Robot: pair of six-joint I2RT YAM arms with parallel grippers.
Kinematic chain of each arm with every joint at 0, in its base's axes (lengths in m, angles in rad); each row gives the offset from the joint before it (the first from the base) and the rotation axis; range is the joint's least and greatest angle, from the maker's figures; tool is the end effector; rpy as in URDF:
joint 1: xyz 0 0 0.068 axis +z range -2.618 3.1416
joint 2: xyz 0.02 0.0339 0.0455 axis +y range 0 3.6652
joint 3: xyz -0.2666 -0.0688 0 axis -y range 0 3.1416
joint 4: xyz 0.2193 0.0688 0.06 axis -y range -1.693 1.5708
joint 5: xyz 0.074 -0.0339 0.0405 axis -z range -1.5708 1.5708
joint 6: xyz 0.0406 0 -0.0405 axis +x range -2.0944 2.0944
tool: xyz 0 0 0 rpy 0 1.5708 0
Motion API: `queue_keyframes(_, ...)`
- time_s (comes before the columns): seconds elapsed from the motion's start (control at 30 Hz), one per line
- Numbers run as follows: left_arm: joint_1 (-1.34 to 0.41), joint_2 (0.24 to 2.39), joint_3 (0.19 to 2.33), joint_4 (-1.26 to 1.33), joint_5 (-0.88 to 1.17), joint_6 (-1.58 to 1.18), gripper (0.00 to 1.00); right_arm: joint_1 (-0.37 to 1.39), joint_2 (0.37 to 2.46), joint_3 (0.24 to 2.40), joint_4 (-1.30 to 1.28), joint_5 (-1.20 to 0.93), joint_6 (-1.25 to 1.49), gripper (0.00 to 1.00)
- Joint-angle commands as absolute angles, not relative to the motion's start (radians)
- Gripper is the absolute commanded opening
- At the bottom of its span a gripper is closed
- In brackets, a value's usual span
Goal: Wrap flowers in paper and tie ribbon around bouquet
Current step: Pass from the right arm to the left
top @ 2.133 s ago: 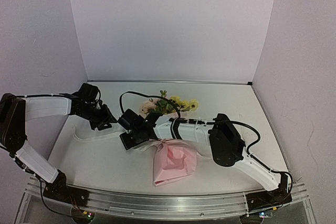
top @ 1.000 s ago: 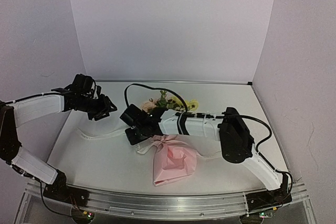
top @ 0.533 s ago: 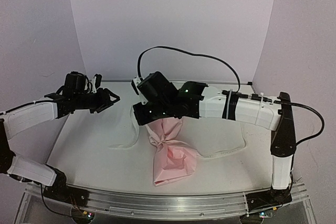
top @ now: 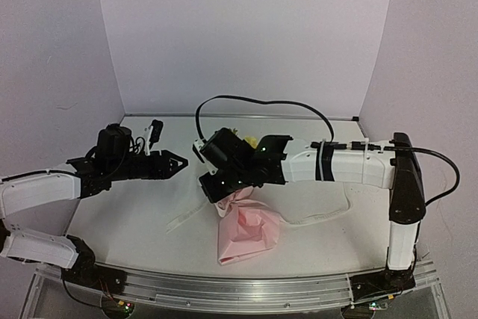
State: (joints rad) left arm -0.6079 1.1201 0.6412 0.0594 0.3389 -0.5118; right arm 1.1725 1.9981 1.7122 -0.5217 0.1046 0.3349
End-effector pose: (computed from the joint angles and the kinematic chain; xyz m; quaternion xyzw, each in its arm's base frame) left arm 0.1800 -0.1417 0.2599 0.1314 0.8215 -0.4048 0.3795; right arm 0.1733 0.4010 0.2692 -0.3591 0.8546 0.2191 0.3044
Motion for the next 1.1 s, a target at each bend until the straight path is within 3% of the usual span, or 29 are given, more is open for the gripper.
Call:
queue_keyframes(0.0, -0.704, 1.157, 0.686, 0.023, 0.171, -0.424, 0.5, 1.172, 1.928, 1.691, -0.495, 0.139, 0.319, 0.0)
queue_keyframes(0.33, -0.841, 1.336, 0.799, -0.043, -0.034, -0.308, 0.55, 1.151, 1.902, 1.652, -0.469, 0.098, 0.321, 0.0)
queue_keyframes(0.6, -0.846, 1.42, 0.88, -0.046, -0.038, -0.249, 0.58, 1.134, 1.89, 1.625, -0.454, 0.083, 0.324, 0.0)
queue_keyframes(0.9, -0.868, 1.381, 0.84, -0.101, -0.041, -0.244, 0.52, 1.115, 1.892, 1.628, -0.449, 0.072, 0.327, 0.0)
queue_keyframes(1.07, -0.879, 1.423, 0.866, -0.081, -0.061, -0.226, 0.58, 1.109, 1.894, 1.636, -0.449, 0.024, 0.312, 0.0)
